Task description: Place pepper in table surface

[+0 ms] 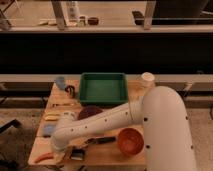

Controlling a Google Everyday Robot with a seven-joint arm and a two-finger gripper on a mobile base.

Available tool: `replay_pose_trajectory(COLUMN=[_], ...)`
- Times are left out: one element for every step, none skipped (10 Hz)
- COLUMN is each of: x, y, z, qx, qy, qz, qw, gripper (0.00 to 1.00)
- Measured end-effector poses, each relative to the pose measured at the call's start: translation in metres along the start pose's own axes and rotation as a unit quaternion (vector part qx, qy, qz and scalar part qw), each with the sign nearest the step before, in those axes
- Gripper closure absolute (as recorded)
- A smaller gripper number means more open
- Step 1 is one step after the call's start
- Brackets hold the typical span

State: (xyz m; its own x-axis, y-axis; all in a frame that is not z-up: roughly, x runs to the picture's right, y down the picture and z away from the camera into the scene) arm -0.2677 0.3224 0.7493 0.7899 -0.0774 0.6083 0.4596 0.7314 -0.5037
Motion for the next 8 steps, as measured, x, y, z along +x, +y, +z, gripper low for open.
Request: replay_pose_trajectory(x=[0.0,0.001,0.001,0.002,-0.006,-0.021,-0.032,-0.038], y=[0.0,0.001,0.001,0.001,0.001,0.0,-0.001,0.0], z=[-0.001,-0.001,-0.001,-0.003,-0.006,-0.016,-0.028,-0.037], qx=[0.0,-0.001,-0.001,0.001,0.003,0.001,0.002,0.001], qy=[0.0,0.001,0.001,0.009,0.016,0.032,0.05,0.066], qz=[0.0,0.0,0.0,-0.001,-0.001,0.004,0.016,0.031], qw=[1.0,1.0,1.0,1.0,0.9999,0.9995,0.9986,0.9973], gripper=[0.88,0.97,1.0,1.0,1.0,1.0,1.0,1.0])
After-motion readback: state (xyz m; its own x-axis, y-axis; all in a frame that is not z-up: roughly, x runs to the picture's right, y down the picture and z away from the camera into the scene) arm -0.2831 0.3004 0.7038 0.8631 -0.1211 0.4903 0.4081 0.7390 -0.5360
